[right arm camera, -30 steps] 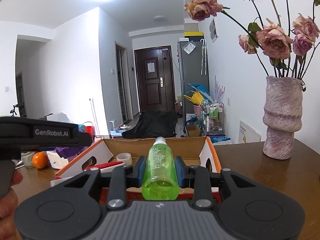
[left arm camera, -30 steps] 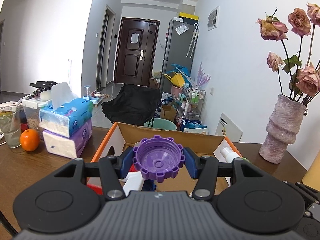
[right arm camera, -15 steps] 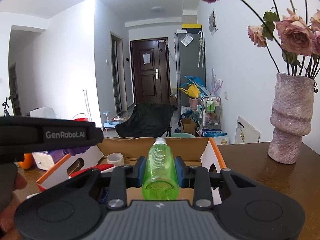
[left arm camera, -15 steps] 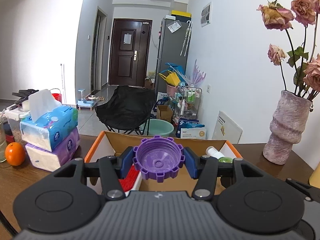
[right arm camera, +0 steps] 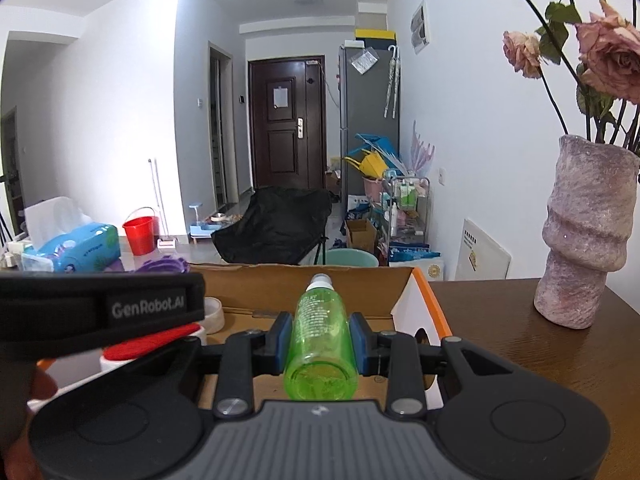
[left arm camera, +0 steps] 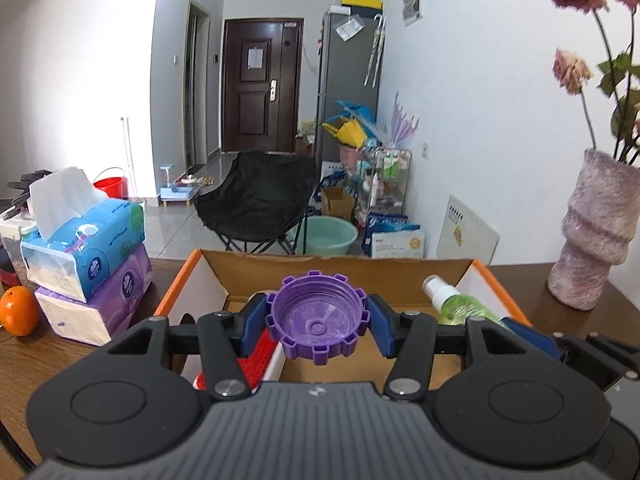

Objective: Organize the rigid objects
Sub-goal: 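Carry the purple cap and green bottle over the cardboard box, then open both tools to drop the cap and bottle into the box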

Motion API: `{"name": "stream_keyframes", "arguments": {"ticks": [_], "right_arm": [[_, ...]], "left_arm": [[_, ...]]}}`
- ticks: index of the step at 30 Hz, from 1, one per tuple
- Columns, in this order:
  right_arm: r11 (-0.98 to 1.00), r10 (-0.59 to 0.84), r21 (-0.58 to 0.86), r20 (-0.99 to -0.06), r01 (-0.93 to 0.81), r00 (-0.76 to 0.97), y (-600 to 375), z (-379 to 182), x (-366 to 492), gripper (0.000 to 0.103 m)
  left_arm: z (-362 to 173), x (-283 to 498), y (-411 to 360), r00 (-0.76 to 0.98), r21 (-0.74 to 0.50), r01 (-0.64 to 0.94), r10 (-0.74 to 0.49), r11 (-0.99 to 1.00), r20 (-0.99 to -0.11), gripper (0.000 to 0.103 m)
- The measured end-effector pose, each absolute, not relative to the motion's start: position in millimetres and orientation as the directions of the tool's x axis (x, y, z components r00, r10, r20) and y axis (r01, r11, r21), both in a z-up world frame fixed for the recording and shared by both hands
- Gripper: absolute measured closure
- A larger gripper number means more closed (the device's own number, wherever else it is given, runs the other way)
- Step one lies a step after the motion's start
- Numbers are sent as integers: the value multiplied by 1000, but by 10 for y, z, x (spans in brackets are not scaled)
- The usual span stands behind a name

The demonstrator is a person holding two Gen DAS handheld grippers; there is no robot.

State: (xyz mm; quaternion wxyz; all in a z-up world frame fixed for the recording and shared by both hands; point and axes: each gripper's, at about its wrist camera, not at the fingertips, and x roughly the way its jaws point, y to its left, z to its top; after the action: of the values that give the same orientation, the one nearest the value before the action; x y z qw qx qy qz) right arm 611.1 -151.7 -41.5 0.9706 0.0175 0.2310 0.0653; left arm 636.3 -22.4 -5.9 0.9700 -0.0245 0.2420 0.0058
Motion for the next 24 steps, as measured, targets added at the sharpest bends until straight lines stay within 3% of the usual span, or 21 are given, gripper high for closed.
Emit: {"name": "stream_keyframes", "arguments": {"ticks": [10, 12, 13, 14, 15, 16, 18, 24], "right_arm": [[991, 135, 58, -481, -122, 866, -1494, -528, 6222, 73], [990, 139, 55, -493, -129, 859, -1491, -539, 6220, 73], [991, 131, 47, -492, -123, 861, -1490, -532, 6215, 73], [993, 116, 33, -492, -114, 863, -1492, -520, 6209, 71], [994, 99, 18, -496, -104, 863, -1501, -510, 6214, 55], [996, 85, 9, -501, -93, 862, -1512, -500, 6221, 27], [998, 51, -6, -486, -62, 872, -1522, -490, 6198, 3], [998, 57, 3, -499, -64, 865, -1546, -489, 6208, 0]], "left_arm": [[-167, 6472, -198, 850, -33, -45, 21, 998, -526, 47], [-158, 6469, -191, 848, -36, -34, 9, 999, -531, 27], [-147, 6462, -181, 848, -39, -36, 10, 999, -530, 8], [-133, 6444, -163, 851, -35, -52, 26, 998, -524, 0], [-116, 6426, -144, 856, -28, -67, 43, 997, -516, 0], [-96, 6423, -124, 855, -22, -78, 55, 997, -515, 0], [-71, 6411, -74, 850, -27, -82, 56, 996, -523, 0], [-60, 6421, 22, 842, -37, -103, 68, 994, -536, 0]]}}
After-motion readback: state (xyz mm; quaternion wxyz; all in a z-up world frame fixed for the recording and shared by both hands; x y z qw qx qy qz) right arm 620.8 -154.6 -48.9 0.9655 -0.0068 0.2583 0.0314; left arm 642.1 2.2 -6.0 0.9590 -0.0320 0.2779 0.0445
